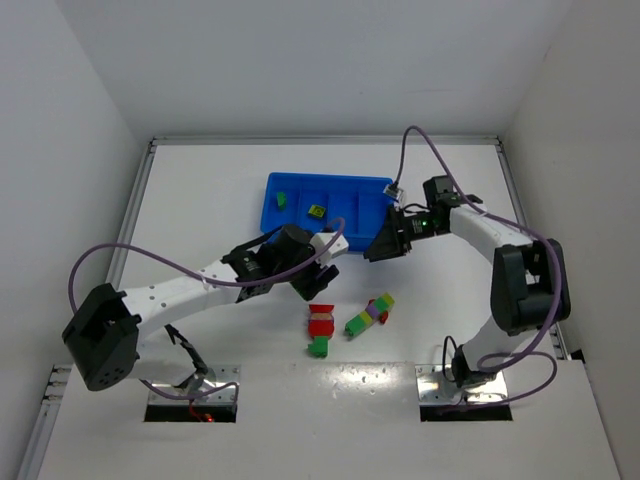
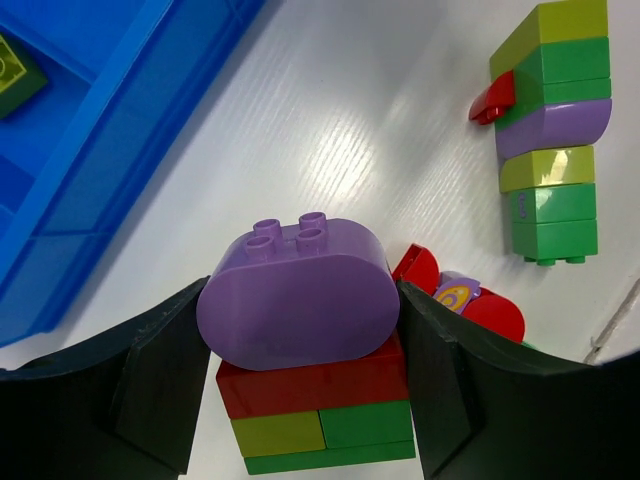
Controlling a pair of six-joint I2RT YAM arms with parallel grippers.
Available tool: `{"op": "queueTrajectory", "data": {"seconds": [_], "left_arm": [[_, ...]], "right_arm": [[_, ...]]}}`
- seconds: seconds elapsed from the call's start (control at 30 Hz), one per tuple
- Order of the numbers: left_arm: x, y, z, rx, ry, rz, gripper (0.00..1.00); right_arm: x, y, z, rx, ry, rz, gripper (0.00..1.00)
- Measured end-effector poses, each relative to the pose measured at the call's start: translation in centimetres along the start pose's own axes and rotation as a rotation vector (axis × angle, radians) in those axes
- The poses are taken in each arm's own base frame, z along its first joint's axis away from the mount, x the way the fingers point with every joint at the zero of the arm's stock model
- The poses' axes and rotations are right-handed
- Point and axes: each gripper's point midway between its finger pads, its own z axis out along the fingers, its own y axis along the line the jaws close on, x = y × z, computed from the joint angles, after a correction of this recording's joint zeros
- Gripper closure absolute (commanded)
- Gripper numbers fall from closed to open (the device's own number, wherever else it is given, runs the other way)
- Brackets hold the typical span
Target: Sort the legos into containers by color
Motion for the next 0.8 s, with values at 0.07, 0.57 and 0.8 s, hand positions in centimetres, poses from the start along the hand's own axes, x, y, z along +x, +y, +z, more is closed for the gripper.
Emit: {"op": "queueTrajectory", "data": {"seconds": [0.07,0.57,0.8], "left_arm": [[-0.1,0.1,0.0,0.0,-0.003,0.015,1.0],[-4.1,-1.2,-0.2,0.049,-0.09,0.066,1.0],[-3.6,-1.8,0.4,0.069,-0.068,0.072,1.0]], "right_arm": [[0.5,0.3,0.8,-0.026,0.03,0.015,0.2],[0.6,-0.1,6.1,-0.053,0.199,0.024,0.2],[0.8,0.7,7.0,-0.069,0.236,0.006,0.2]]}}
